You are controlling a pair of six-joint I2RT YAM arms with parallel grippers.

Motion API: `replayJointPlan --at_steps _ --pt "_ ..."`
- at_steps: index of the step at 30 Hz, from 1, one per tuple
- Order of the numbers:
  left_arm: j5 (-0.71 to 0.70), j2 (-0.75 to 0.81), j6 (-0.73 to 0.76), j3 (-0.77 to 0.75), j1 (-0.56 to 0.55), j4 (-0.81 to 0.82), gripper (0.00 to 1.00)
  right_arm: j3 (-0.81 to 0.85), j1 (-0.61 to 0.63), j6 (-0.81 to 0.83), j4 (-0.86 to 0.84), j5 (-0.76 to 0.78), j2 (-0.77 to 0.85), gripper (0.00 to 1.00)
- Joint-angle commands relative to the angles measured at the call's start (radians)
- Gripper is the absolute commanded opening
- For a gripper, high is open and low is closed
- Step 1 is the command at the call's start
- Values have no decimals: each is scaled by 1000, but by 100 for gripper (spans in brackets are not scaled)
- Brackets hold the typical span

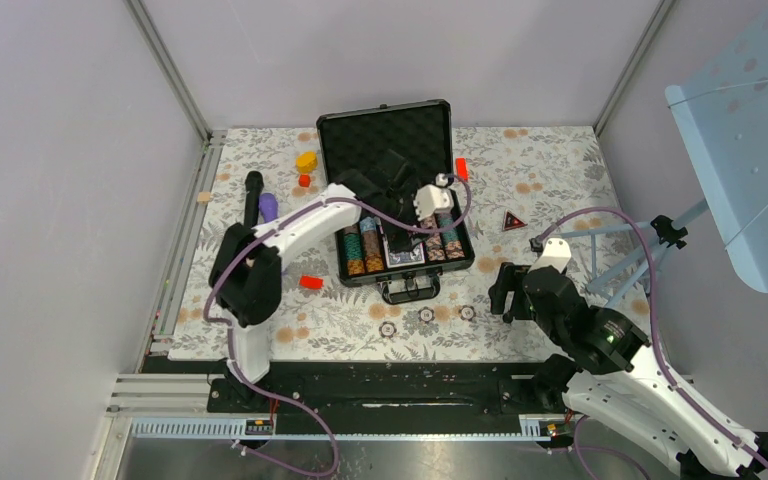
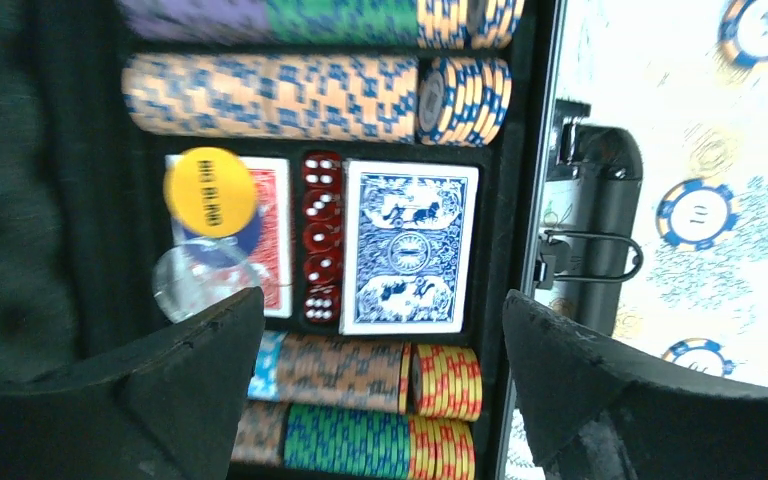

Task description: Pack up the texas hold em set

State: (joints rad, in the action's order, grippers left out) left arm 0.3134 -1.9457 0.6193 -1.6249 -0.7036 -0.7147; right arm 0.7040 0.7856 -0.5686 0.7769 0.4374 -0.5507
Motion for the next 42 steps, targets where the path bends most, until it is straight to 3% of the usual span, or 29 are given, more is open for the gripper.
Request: replayJointPlan --at_steps 1,7,13,18,23,33,42 --pt "-72 186 -150 -60 -3 30 91 46 8 44 -54 41 -24 80" --pt "-527 400 -552 41 2 107 99 74 7 130 -236 -87 -216 80" --pt "-734 652 -753 286 8 34 99 198 7 203 -409 -276 -581 79" --pt "-715 946 -802 532 81 58 99 352 7 233 -471 -327 -865 75" --pt "-665 1092 -798 647 223 51 99 486 7 268 -473 -281 -1051 66" --pt "-631 1128 -830 787 242 133 99 678 -12 251 -448 -236 -1279 56" --pt "-624 1122 -833 805 242 156 99 786 -60 248 -405 -259 -1390 49"
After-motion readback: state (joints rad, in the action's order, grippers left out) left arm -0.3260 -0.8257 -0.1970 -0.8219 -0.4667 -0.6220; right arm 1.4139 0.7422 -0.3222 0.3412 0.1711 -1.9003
